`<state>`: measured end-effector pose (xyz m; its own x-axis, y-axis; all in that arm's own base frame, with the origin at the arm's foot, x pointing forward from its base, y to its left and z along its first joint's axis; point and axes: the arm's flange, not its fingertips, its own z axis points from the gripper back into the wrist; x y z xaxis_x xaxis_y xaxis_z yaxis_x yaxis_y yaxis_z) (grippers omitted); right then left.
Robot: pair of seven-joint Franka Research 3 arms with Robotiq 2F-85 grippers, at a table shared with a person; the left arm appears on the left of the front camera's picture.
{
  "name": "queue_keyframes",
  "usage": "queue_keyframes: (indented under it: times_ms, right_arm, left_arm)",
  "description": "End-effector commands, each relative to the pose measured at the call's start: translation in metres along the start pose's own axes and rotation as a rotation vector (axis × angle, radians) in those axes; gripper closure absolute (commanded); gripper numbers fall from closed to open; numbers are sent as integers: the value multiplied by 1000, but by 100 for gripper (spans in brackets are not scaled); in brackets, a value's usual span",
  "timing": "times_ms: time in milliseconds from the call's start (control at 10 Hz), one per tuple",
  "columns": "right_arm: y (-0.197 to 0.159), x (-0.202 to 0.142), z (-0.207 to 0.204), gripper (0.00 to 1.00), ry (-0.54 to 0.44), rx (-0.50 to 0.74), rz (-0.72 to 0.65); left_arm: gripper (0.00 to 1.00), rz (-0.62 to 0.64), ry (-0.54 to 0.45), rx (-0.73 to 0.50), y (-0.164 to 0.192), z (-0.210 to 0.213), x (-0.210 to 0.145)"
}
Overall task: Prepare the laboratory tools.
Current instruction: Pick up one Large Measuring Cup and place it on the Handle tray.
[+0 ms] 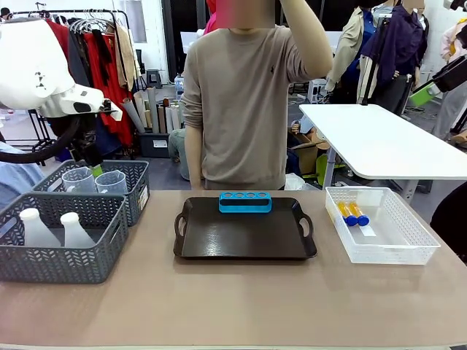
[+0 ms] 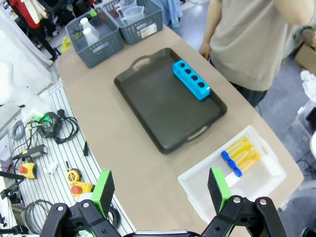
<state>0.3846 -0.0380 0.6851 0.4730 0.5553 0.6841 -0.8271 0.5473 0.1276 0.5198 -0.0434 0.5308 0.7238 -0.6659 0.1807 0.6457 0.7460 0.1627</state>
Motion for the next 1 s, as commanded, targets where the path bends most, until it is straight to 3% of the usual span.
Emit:
queue_keyframes:
  times_ms: [0, 400, 900]
  right_arm:
    - [1, 1, 0, 0, -13, 7, 9]
    - [1, 1, 0, 0, -13, 7, 9]
    - [1, 1, 0, 0, -13, 7, 9]
  left_arm:
    - [0, 115, 159, 13, 6, -24, 26]
    - [0, 286, 158, -1, 24, -92, 55]
    - [0, 416, 172, 16, 48, -131, 55]
